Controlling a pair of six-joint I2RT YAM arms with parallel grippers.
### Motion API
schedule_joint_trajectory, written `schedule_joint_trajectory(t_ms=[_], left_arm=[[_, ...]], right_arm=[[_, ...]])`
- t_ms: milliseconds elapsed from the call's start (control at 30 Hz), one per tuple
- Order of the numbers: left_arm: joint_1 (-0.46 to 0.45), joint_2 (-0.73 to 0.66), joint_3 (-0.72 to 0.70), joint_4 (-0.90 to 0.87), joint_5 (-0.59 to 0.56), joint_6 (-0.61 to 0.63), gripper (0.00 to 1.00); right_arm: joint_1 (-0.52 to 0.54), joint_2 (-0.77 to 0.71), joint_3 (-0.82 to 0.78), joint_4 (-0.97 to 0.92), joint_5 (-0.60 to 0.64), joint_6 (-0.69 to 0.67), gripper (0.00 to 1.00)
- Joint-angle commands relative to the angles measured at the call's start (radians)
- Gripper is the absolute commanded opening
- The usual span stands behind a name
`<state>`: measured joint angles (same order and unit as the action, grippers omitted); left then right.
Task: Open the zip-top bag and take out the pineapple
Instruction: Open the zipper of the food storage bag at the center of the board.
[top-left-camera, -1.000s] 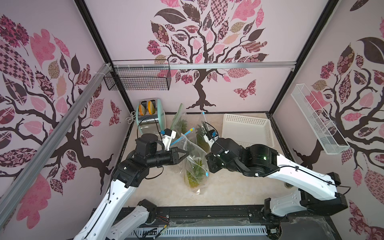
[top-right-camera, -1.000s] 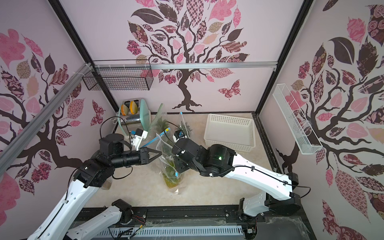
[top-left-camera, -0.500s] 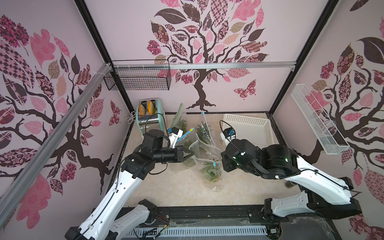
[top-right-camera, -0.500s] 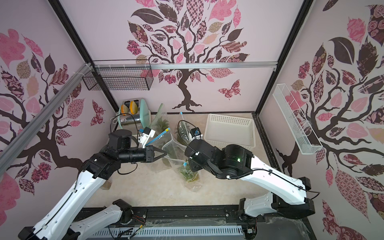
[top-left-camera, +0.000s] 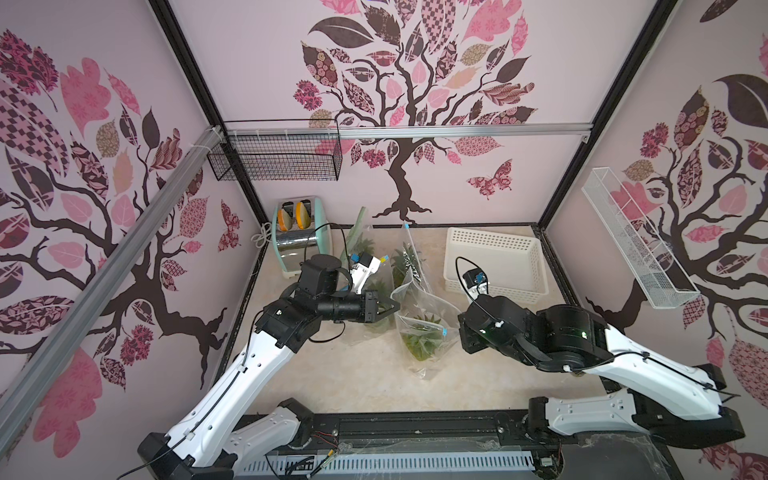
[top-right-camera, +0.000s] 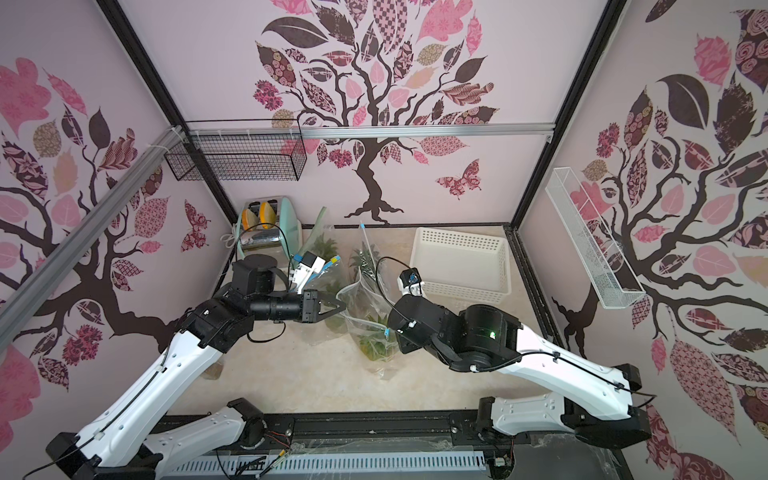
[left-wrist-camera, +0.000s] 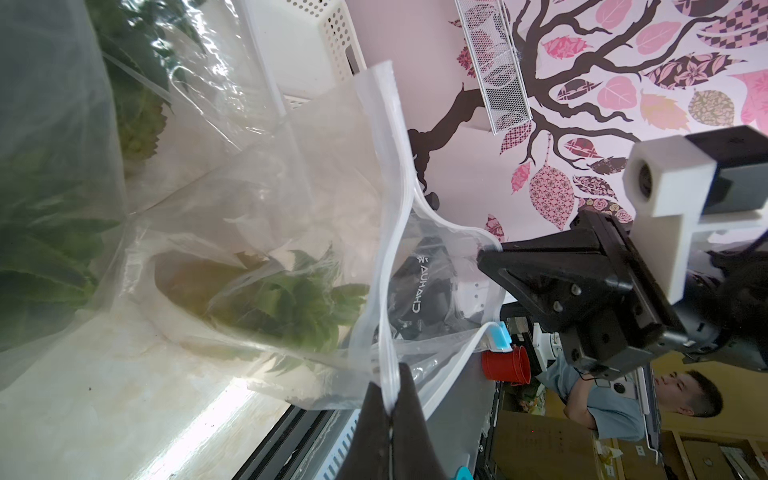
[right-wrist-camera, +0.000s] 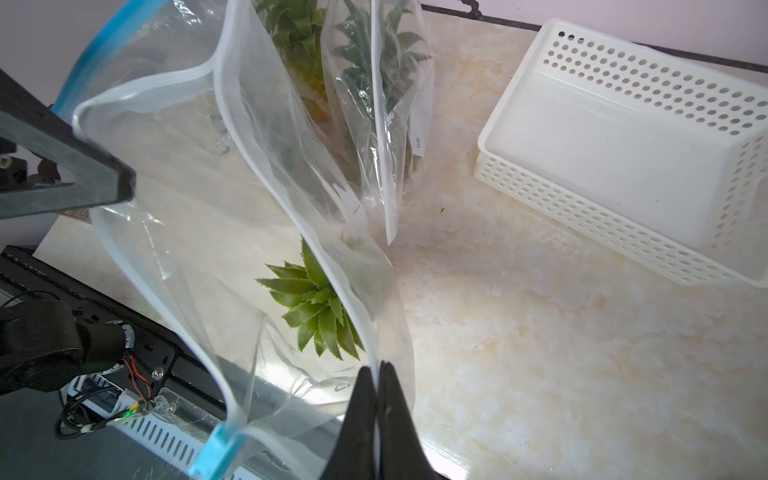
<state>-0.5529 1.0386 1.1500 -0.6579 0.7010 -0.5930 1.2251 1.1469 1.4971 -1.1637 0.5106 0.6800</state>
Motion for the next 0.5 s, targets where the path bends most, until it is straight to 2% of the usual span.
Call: schedule_joint_trajectory(t_ms=[0,200,367,467], left_arm=[[-0.023,0.003,-0.006,0.068,-0.018,0.003,0.0],[-0.032,-0.004,-0.017,0.074,-0.037,-0.002,0.0],[-0.032,-0.011,-0.023,0.075,-0.048,-0.003,0.0],[-0.032,-0.018,-0.028,0.078,-0.058,-0.005,0.0]], right_arm=[[-0.007,-0.025,0.026,-0.028,0.03,0.004,0.15],[-0.007,0.063,0.179,-0.076,-0.015,-0.082,0.32],[-0.007,0.173,0.362,-0.081,-0.061,-0.175,0.33],[-0.007,0.26,0.482,-0.081,-0.135,-0.226,0.33]])
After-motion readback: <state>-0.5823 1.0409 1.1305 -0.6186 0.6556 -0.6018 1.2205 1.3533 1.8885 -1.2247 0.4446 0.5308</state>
